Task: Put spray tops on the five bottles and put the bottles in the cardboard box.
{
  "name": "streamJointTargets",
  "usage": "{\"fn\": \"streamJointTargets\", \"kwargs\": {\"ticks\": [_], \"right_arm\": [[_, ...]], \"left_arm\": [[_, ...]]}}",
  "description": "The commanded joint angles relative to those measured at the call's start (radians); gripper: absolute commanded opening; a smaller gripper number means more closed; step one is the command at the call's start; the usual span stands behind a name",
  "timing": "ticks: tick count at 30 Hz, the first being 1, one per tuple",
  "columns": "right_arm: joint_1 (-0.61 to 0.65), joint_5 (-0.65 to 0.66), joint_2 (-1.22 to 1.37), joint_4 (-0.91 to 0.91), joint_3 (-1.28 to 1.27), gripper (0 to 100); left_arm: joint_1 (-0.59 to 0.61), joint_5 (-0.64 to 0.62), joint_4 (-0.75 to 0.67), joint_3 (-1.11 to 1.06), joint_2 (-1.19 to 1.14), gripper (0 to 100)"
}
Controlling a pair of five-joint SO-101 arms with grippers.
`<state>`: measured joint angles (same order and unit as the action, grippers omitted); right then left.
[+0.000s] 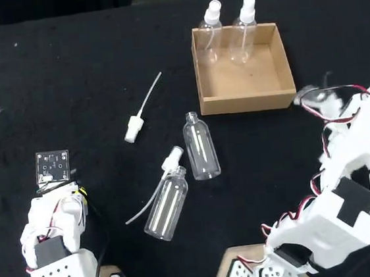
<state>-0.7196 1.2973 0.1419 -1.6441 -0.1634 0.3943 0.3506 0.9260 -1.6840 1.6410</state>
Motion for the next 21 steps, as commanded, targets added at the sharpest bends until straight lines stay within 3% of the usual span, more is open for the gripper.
{"fn": "streamJointTargets", "kwargs": {"ticks": [1,4,7,16,21], "right_arm": [[-0.058,-0.689,-0.071,0.236,0.005,19.4],[-0.114,-1.099,-0.091,0.278,0.005,19.4],[-0.124,-1.333,-0.133,0.233,0.005,19.4],[-0.048,-1.568,-0.262,0.16,0.007,19.5],[-0.087,-1.82,-0.298,0.23,-0.007,19.4]], "left_arm": [[-0.013,0.008,0.009,-0.024,0.009,17],[-0.013,0.008,0.009,-0.024,0.009,17],[-0.013,0.008,0.009,-0.024,0.009,17],[-0.013,0.008,0.009,-0.024,0.009,17],[-0.013,0.008,0.009,-0.024,0.009,17]]}}
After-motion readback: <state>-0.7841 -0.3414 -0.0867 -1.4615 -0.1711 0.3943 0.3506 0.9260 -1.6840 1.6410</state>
